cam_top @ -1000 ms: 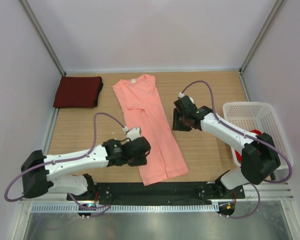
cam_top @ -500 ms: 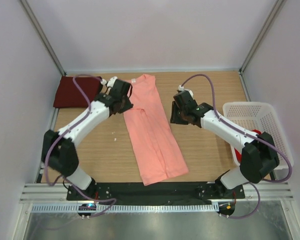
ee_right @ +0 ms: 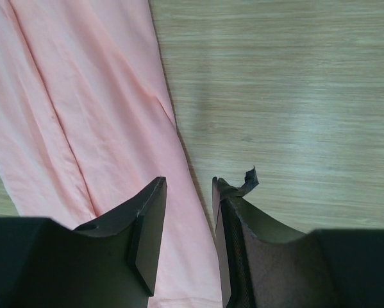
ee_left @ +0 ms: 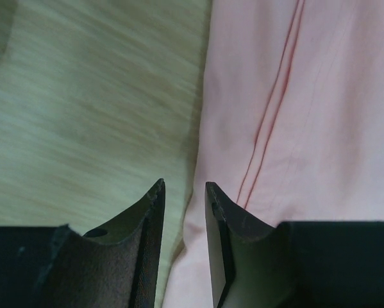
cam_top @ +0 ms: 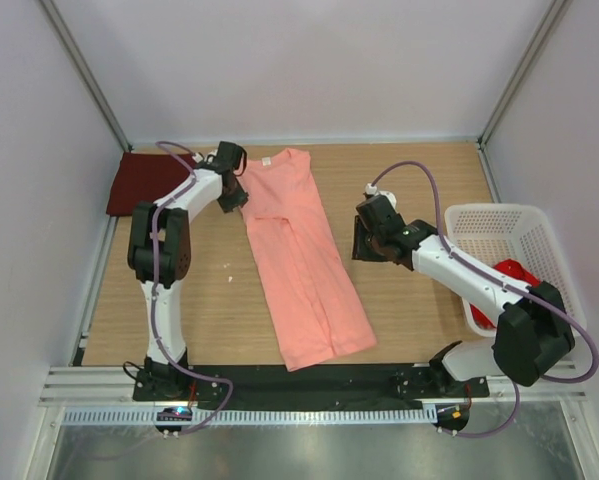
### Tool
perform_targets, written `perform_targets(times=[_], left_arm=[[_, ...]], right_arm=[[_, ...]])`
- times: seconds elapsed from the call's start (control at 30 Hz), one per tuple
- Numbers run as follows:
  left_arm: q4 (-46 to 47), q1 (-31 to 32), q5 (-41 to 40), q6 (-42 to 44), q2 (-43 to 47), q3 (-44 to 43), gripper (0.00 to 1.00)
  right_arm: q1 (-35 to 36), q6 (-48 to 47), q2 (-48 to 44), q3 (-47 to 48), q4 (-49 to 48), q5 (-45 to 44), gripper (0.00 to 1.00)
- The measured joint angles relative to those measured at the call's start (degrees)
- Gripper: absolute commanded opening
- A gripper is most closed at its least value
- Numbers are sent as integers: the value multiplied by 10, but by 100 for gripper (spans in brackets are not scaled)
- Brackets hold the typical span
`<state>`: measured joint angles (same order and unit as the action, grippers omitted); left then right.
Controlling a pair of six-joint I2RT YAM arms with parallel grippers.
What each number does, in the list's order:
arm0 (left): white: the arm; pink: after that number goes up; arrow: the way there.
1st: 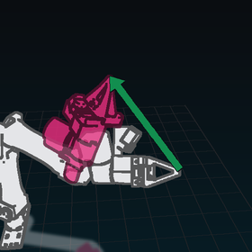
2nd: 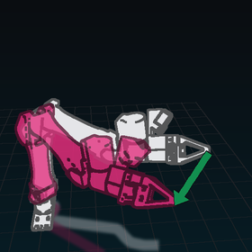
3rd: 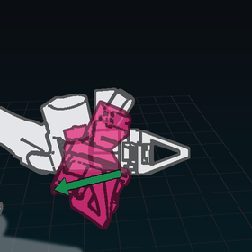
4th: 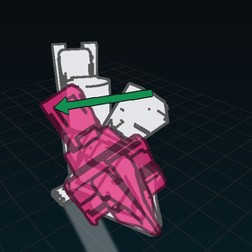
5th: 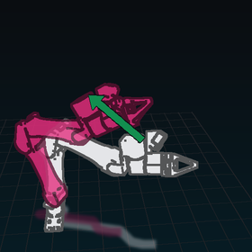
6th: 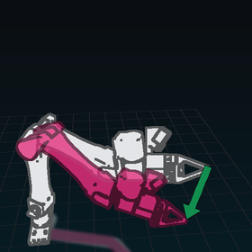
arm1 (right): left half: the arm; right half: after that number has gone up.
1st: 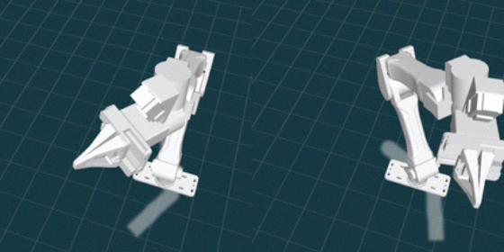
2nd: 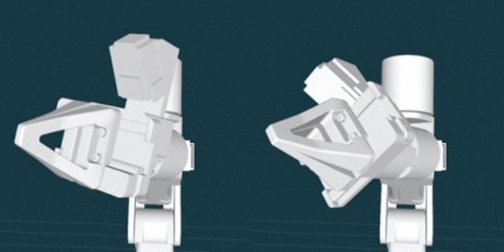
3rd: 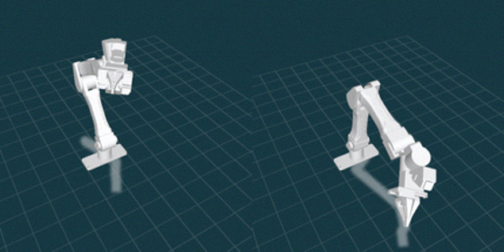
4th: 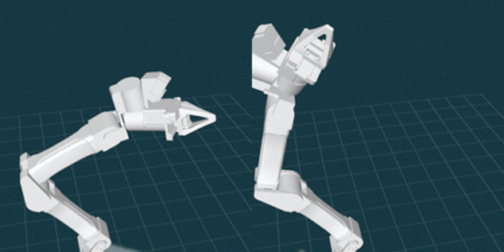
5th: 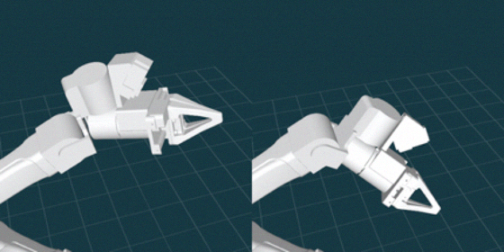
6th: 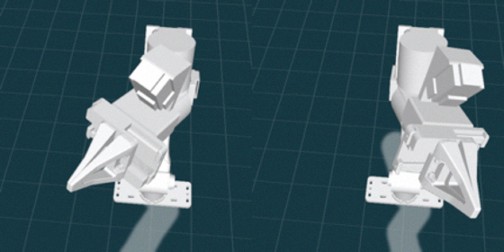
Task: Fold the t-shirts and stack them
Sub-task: Fold the tshirt
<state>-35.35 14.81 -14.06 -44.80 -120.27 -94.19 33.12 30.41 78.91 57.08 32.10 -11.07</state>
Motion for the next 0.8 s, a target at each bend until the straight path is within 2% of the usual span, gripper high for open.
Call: perform_targets(times=[0.2, 0.23, 0.27, 0.37, 0.47, 0.67, 0.73, 0.77, 0.8], left_arm=[[2, -24, 37, 25, -93, -96, 28], [2, -25, 40, 31, -107, -112, 26], [2, -26, 44, 34, -114, -127, 16], [2, -26, 50, 45, -137, -163, 4], [0, -27, 51, 57, -162, -200, 0], [-2, -38, 70, 75, -223, -299, 2], [-2, -45, 80, 81, -232, -313, 11], [-3, -48, 86, 84, -233, -314, 22], [-2, -52, 92, 89, -232, -313, 27]], right_arm=[[-2, -3, -7, 0, 0, -7, 42], [-3, -3, -7, 0, 0, -9, 42], [-3, -4, -7, 0, 0, -10, 42], [-5, -5, -7, 0, 1, -15, 42], [-6, -6, -7, 0, 3, -19, 42], [-7, -2, -26, -19, 2, -1, 42], [-7, 1, -42, -39, 0, 10, 42], [-7, 2, -49, -50, 0, 16, 42], [-7, 3, -53, -59, 0, 19, 42]])
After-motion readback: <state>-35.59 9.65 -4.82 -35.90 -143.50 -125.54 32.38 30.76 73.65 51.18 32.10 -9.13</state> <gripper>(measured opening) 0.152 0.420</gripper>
